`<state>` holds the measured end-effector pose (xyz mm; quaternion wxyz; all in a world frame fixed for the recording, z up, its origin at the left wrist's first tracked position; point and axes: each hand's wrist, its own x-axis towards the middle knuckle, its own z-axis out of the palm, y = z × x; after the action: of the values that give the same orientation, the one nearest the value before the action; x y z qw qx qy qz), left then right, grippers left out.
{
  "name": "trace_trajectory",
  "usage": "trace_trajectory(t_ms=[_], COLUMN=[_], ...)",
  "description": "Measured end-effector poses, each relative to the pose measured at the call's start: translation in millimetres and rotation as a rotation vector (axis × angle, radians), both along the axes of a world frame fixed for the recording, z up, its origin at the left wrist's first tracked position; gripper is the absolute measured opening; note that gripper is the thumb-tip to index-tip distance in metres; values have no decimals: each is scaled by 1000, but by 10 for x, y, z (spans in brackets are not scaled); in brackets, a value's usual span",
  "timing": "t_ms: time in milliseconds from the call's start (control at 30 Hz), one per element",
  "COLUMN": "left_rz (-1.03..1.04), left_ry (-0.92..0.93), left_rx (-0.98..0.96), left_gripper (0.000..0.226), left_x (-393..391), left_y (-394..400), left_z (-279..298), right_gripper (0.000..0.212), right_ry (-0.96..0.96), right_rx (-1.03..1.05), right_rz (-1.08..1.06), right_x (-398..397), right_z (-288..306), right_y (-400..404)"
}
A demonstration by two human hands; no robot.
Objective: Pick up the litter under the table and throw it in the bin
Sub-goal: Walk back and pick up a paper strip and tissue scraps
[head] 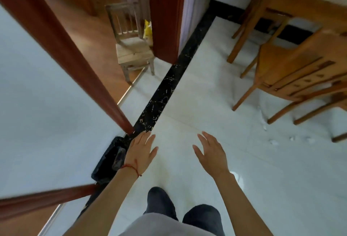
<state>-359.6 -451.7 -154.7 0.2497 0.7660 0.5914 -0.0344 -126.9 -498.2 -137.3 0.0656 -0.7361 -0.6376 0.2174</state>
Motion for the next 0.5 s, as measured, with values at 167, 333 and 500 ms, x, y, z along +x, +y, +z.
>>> trace_trajectory(t_ms=[167,333,500], left_rz=[-183,-345,-492], left_ry=[-23,-38,-57], left_rx=[47,58,33], left_gripper=[71,77,52], left_x=[716,1562,2417], left_y=[-108,-425,-842], left_z=[29,96,115], right_gripper=[49,48,48], right_ry=[6,34,26], right_rx=[-34,-32,-23], right_rz=[-156,-321,-490], right_x=[641,1285,1903], right_z=[21,82,127], right_y=[-492,-1137,-1858])
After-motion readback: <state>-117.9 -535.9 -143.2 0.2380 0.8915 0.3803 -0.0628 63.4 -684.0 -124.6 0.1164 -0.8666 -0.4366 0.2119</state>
